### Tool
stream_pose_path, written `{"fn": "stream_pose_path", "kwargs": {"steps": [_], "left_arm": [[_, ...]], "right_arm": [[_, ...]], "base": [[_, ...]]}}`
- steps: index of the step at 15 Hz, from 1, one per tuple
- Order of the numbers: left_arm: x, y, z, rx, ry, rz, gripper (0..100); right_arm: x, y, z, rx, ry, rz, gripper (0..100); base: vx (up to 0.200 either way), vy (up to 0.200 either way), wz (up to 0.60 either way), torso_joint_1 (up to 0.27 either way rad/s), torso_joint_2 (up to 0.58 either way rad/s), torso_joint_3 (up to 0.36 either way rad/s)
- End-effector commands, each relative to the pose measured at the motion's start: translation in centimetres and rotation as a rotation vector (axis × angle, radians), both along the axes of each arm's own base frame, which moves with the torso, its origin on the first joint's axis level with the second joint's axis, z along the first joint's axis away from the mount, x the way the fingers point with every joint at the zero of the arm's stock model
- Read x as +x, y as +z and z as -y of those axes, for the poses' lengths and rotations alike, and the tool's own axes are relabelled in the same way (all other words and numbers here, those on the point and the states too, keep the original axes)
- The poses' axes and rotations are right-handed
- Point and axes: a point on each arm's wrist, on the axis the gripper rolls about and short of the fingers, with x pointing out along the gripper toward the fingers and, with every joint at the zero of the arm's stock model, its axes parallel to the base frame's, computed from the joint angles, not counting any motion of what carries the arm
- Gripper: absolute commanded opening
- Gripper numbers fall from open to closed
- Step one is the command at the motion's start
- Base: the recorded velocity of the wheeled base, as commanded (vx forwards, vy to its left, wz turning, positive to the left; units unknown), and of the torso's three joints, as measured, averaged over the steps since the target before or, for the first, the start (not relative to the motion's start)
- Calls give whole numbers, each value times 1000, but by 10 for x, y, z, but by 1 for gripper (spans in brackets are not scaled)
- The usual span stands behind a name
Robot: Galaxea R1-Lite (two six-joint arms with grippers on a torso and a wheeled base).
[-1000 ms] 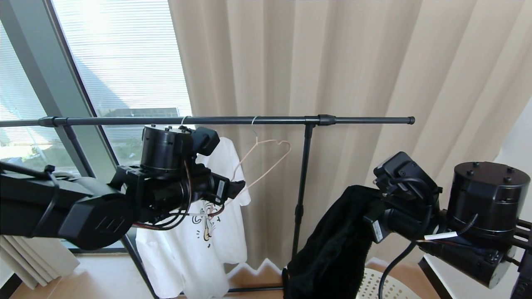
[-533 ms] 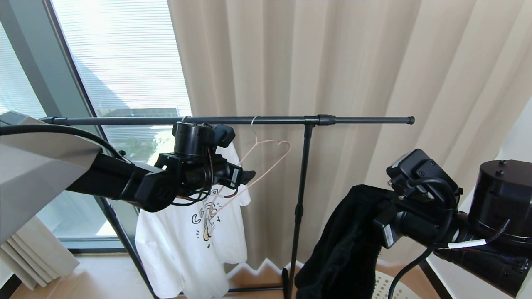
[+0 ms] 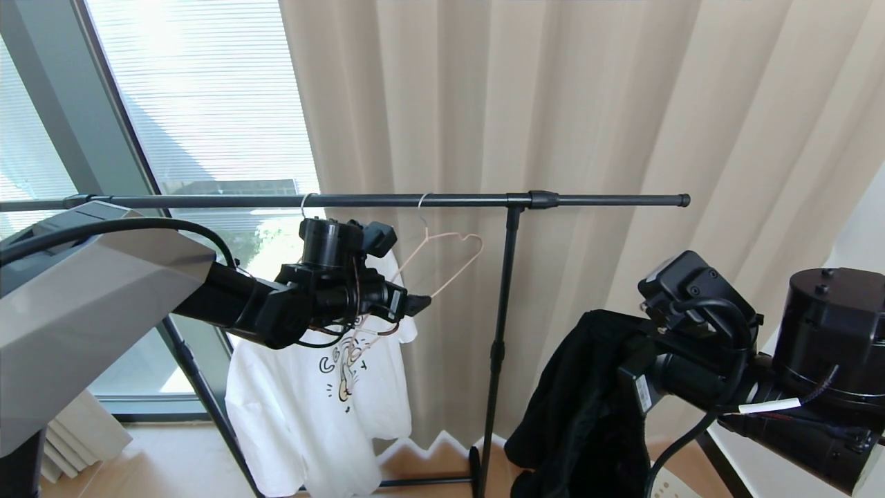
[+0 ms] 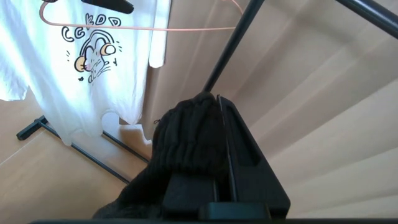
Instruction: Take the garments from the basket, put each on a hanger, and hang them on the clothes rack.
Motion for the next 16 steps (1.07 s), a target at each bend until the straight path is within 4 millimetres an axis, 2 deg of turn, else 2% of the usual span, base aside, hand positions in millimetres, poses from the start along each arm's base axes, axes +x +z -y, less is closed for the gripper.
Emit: {"fn": "stream_pose_path", "kwargs": {"steps": [1,4,12,13,16], "left_arm": [[6,-11,0,-3,-1,-4,100],[13,-24,2,-11,1,14,100],[14,-29,2,-9,3,6,100],[14,-28,2,-10,6,7,0],[14,-25,2,-14,7,11,0]], "right_arm": [[0,-3,0,-8,0,-10,0],[0,-3,0,-8,0,-10,0],[1,-3,-1,-7,0,-9,0],[0,-3,0,-7,0,-9,0],[0,-2,0,-4,0,-6,0]], "base": [[0,0,0,0,0,0],[0,0,0,0,0,0],[0,0,0,0,0,0],[0,0,0,0,0,0],[0,0,0,0,0,0]]}}
